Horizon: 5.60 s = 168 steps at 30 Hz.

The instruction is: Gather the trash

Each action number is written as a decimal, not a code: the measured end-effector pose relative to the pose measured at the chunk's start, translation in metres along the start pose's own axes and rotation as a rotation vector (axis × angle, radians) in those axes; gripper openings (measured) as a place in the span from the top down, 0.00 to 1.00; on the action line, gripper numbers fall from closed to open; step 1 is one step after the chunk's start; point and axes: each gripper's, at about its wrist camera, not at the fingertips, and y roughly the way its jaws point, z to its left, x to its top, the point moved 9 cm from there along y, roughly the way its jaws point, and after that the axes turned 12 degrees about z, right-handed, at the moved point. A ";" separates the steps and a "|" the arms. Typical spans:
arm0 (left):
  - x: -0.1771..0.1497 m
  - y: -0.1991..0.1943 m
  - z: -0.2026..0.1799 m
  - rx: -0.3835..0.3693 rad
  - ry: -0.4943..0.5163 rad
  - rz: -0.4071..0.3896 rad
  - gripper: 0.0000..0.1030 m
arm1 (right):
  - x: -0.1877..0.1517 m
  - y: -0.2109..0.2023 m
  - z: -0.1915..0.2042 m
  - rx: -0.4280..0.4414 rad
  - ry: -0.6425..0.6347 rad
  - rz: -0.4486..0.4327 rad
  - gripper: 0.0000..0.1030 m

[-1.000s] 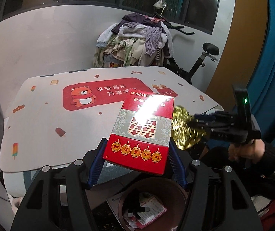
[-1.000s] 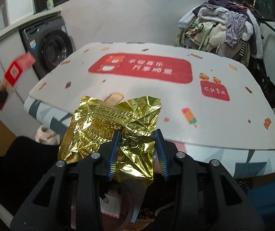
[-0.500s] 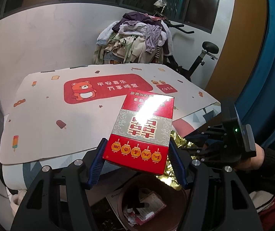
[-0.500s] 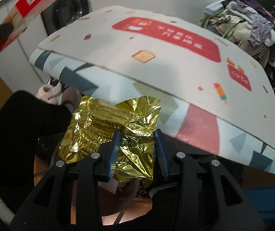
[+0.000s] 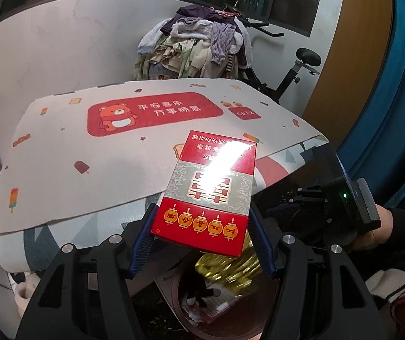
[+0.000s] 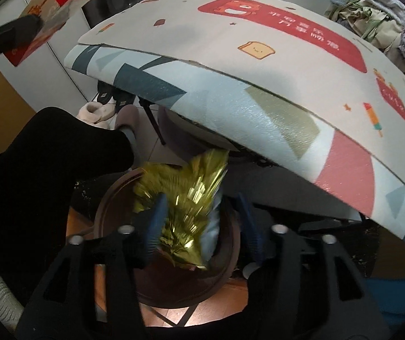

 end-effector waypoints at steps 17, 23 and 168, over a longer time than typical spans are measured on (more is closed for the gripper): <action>-0.039 0.068 -0.023 -0.049 0.110 0.122 0.41 | 0.009 -0.065 -0.094 -0.065 0.282 -0.399 0.08; -0.067 0.107 -0.042 -0.041 0.191 0.228 0.41 | 0.006 -0.065 -0.098 -0.084 0.307 -0.415 0.08; 0.112 -0.116 0.004 0.403 -0.102 -0.294 0.06 | 0.065 -0.258 -0.073 -0.252 0.298 -0.590 0.06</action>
